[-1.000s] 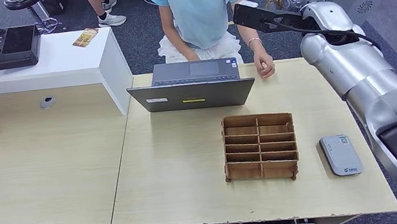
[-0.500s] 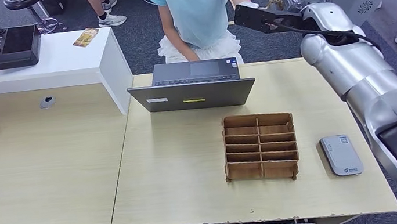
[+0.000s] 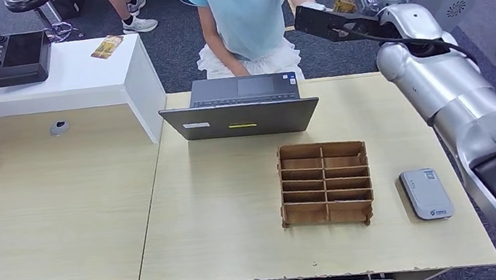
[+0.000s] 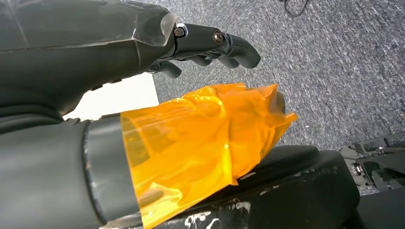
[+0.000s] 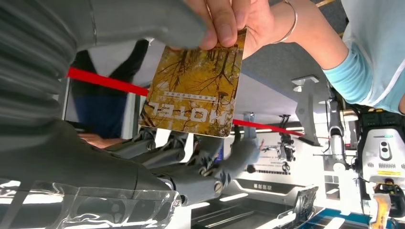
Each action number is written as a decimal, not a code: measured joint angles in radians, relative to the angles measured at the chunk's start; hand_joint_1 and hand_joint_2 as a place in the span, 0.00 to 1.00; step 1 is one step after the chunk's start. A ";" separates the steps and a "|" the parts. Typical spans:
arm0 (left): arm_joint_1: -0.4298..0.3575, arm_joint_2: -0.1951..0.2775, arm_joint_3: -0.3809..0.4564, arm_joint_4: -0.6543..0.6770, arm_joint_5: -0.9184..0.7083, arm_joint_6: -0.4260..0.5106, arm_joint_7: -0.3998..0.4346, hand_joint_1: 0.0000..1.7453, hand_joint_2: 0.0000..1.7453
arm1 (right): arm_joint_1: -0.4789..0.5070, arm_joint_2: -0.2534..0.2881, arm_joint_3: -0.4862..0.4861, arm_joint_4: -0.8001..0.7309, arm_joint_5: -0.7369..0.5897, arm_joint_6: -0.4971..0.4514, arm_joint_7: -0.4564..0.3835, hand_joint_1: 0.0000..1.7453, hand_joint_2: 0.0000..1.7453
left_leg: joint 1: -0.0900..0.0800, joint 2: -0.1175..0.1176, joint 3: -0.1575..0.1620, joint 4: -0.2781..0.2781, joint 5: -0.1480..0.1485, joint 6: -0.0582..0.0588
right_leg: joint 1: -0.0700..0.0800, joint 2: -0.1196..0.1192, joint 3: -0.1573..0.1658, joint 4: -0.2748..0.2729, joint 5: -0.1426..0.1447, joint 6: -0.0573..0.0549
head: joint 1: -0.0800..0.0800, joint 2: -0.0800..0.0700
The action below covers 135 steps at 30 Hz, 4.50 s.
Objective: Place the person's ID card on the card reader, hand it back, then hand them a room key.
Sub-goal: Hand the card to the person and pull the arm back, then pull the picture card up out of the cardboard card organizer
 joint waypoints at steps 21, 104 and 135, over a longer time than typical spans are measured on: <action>0.009 0.000 0.000 0.000 0.017 0.011 -0.003 0.00 0.00 | 0.121 0.000 -0.282 -0.210 -0.340 -0.125 -0.088 0.00 1.00 | 0.000 0.000 0.000 0.000 0.000 0.000 | 0.000 0.000 0.000 0.000 0.000 0.000 | 0.000 0.000; 0.018 -0.022 0.132 0.000 0.122 0.049 0.034 0.00 0.00 | 1.554 -0.323 -0.494 -1.450 0.224 -0.255 0.041 0.00 1.00 | 0.000 0.000 0.000 -0.001 -0.005 0.002 | 0.000 -0.001 0.001 -0.001 -0.003 0.002 | 0.000 0.000; 0.015 -0.022 0.132 0.000 0.111 0.035 0.036 0.00 0.00 | 1.408 -0.290 -0.295 -1.273 0.275 -0.142 0.106 0.23 1.00 | 0.000 0.000 0.000 -0.001 -0.004 0.001 | 0.000 -0.001 0.001 -0.001 -0.003 0.002 | 0.000 0.000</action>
